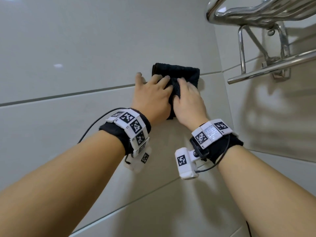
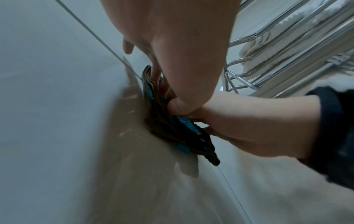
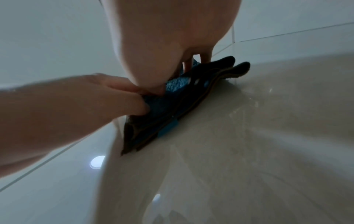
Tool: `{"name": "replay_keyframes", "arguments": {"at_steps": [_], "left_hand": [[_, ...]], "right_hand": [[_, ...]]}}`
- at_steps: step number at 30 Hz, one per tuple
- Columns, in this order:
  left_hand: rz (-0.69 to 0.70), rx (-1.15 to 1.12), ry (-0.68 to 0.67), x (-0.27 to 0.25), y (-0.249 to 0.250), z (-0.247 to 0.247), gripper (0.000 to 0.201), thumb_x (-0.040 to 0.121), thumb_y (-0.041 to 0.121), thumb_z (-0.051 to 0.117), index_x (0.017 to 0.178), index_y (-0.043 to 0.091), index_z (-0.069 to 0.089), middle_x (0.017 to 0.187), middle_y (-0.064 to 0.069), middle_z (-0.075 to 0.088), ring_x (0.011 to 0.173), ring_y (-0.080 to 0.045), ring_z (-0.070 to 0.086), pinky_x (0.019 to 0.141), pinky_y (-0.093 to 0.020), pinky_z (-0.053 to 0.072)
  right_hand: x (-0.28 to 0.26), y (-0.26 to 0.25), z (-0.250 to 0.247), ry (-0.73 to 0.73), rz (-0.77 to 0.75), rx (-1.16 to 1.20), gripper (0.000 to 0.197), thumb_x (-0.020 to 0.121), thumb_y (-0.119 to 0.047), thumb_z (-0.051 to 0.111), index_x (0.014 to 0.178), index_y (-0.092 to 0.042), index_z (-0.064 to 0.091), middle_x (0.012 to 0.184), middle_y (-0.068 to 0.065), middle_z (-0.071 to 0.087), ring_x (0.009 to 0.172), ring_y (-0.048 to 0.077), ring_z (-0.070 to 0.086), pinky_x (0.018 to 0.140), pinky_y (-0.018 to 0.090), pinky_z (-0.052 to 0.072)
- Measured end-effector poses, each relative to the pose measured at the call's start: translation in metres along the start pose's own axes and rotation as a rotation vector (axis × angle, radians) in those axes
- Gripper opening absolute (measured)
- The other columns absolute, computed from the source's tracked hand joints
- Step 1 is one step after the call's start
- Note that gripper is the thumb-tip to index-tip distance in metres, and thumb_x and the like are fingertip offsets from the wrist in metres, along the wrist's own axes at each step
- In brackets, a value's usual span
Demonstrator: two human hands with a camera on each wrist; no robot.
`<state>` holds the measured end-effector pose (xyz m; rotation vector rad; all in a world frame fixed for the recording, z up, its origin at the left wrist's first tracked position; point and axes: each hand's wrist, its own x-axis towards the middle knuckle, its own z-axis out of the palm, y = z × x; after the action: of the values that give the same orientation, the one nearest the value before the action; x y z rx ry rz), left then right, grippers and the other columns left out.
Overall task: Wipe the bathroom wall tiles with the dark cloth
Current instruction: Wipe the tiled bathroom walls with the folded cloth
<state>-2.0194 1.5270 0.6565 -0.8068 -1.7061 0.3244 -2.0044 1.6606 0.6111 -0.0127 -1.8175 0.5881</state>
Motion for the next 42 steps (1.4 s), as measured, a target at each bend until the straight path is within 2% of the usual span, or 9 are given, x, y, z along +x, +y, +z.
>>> {"name": "replay_keyframes", "arguments": {"at_steps": [3,5,9,14,22,27,31,35,42], "left_hand": [[0.006,0.011,0.0,0.006,0.003,-0.001,0.039,0.084,0.029,0.045,0.113,0.021,0.071,0.136,0.0,0.059,0.125,-0.025,0.05,0.104,-0.058,0.014],[-0.008,-0.003,-0.02,0.015,0.01,-0.003,0.038,0.092,0.032,0.044,0.121,0.023,0.068,0.144,0.001,0.052,0.134,-0.024,0.043,0.107,-0.059,0.008],[-0.001,0.009,-0.126,0.036,0.028,0.002,0.049,0.099,0.038,0.034,0.145,0.027,0.047,0.162,0.003,0.027,0.148,-0.02,0.02,0.112,-0.064,0.003],[-0.006,0.016,-0.259,0.061,0.053,0.006,0.058,0.099,0.043,0.03,0.155,0.028,0.03,0.166,0.004,0.012,0.152,-0.018,0.007,0.113,-0.067,-0.004],[-0.001,0.011,-0.332,0.055,0.051,-0.011,0.057,0.099,0.044,0.031,0.154,0.031,0.032,0.166,0.006,0.014,0.151,-0.015,0.01,0.112,-0.068,-0.008],[-0.019,0.032,-0.351,0.035,0.038,-0.018,0.059,0.098,0.044,0.032,0.155,0.03,0.028,0.166,0.005,0.011,0.152,-0.014,0.009,0.113,-0.068,-0.006],[-0.044,0.015,-0.336,0.023,0.026,-0.028,0.057,0.098,0.043,0.031,0.154,0.03,0.031,0.166,0.005,0.013,0.151,-0.014,0.011,0.113,-0.069,-0.006],[-0.051,0.059,-0.326,0.008,0.005,-0.033,0.059,0.099,0.042,0.028,0.157,0.03,0.022,0.167,0.005,0.008,0.152,-0.014,0.008,0.113,-0.068,-0.008],[-0.105,0.067,-0.306,0.019,-0.033,-0.046,0.058,0.101,0.042,0.023,0.158,0.032,0.017,0.167,0.008,0.006,0.152,-0.012,0.006,0.114,-0.068,-0.009]], "right_hand": [[0.004,0.005,-0.003,0.0,-0.007,-0.062,0.059,0.098,-0.022,0.045,0.152,-0.013,0.024,0.157,0.003,0.031,0.145,0.02,0.024,0.114,0.043,0.031],[0.006,0.012,-0.006,-0.007,0.018,-0.071,0.061,0.099,-0.024,0.045,0.154,-0.015,0.02,0.158,0.002,0.028,0.146,0.019,0.022,0.114,0.043,0.031],[0.015,0.033,-0.014,-0.016,0.081,-0.082,0.061,0.1,-0.025,0.043,0.155,-0.016,0.017,0.159,0.001,0.025,0.147,0.019,0.019,0.113,0.044,0.033],[0.03,0.055,-0.023,-0.038,0.163,-0.058,0.059,0.1,-0.022,0.04,0.155,-0.016,0.017,0.16,0.003,0.024,0.148,0.021,0.019,0.114,0.045,0.031],[0.031,0.05,-0.023,-0.075,0.137,-0.032,0.06,0.097,-0.012,0.04,0.153,-0.007,0.021,0.157,0.012,0.029,0.145,0.028,0.022,0.118,0.04,0.023],[0.022,0.033,-0.019,-0.108,0.104,-0.013,0.063,0.095,-0.01,0.041,0.154,-0.008,0.019,0.16,0.01,0.025,0.147,0.026,0.018,0.12,0.038,0.019],[0.014,0.015,-0.012,-0.122,0.1,0.027,0.061,0.099,-0.016,0.039,0.156,-0.013,0.015,0.163,0.005,0.016,0.15,0.023,0.009,0.122,0.038,0.014],[0.011,-0.006,-0.003,-0.132,0.048,-0.003,0.061,0.103,-0.026,0.036,0.157,-0.017,0.009,0.165,0.001,0.006,0.151,0.02,0.0,0.123,0.039,0.011],[0.046,-0.041,0.0,-0.153,0.019,-0.023,0.058,0.103,-0.028,0.03,0.157,-0.022,0.009,0.165,0.0,0.0,0.151,0.023,-0.005,0.122,0.048,0.01]]}}
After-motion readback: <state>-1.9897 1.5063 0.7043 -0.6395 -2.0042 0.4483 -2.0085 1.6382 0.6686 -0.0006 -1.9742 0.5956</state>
